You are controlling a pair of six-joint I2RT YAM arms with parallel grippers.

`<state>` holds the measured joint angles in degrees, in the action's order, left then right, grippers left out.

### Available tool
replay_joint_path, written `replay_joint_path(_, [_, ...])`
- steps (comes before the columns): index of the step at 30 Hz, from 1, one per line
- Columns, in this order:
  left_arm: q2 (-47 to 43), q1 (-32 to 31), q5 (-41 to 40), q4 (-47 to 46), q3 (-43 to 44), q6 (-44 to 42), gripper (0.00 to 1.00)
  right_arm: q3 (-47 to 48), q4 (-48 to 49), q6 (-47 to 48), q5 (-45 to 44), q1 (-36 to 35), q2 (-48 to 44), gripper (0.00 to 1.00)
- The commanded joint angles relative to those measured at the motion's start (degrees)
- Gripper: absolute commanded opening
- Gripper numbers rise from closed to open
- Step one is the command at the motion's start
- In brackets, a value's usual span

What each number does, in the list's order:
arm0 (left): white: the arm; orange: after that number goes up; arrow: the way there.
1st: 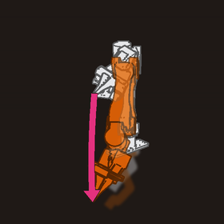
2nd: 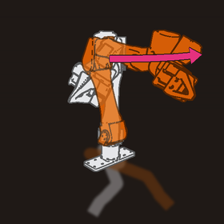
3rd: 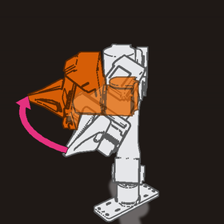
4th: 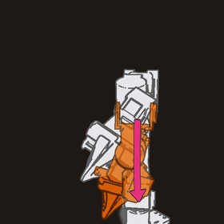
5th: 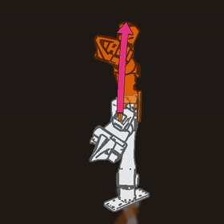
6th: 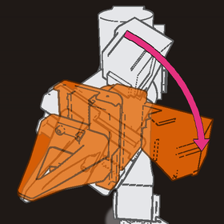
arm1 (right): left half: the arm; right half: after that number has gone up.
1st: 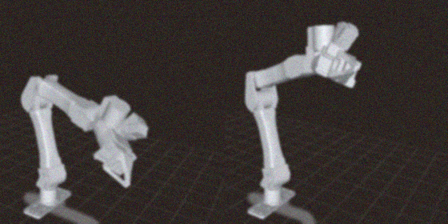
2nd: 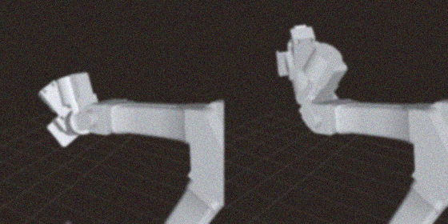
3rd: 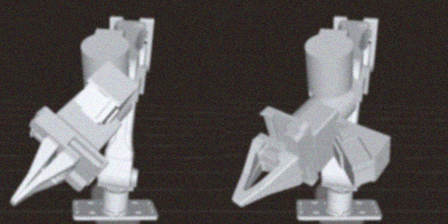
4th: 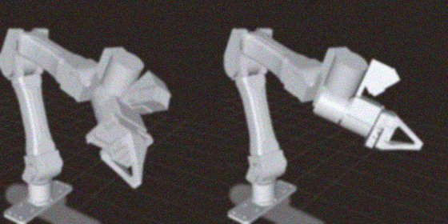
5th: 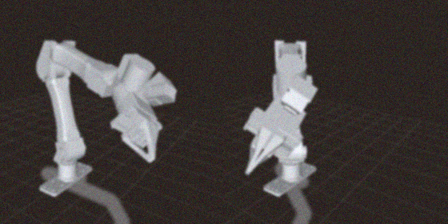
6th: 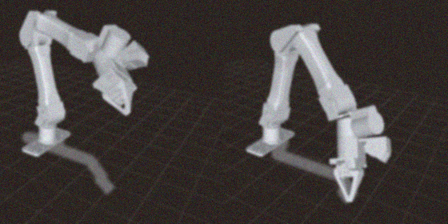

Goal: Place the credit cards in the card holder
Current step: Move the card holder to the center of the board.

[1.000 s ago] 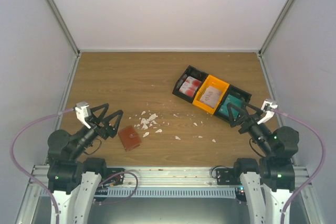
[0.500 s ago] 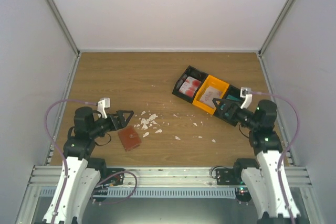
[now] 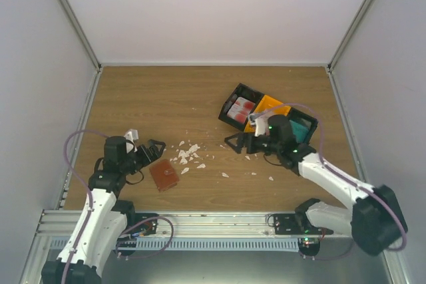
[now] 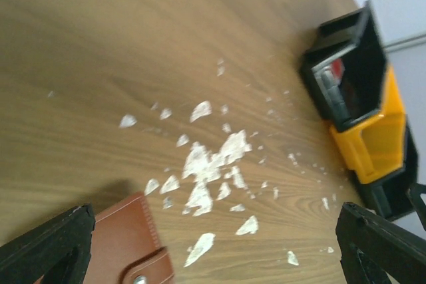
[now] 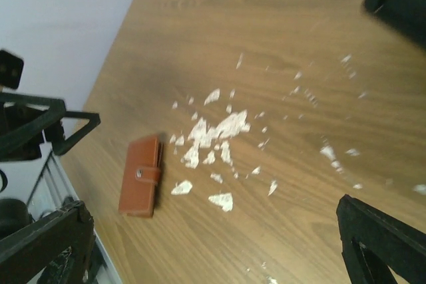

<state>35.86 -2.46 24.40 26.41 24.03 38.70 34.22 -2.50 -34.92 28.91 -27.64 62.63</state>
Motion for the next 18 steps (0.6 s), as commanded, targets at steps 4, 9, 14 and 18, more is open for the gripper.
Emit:
replay_joint_path(4, [4.20,0.35,-4.81,-5.02,-4.16,4.77,0.99,5.77,4.90,-0.31,-7.61,-12.90,12.99,0.99])
replay_joint_path(9, [8.06,0.11,-6.67,-1.66,-4.52,5.10,0.94,11.76,3.22,-2.71,-6.74,-17.05,23.59,0.84])
replay_joint_path(14, [8.84,-0.56,-9.57,2.56,-5.86,11.24,0.81,17.18,2.76,-4.06,-5.00,-19.48,31.61,0.70])
replay_joint_path(18, [10.02,-2.69,-11.71,6.32,-4.97,13.47,0.75,18.44,3.43,-5.70,-3.84,-20.08,34.84,0.67])
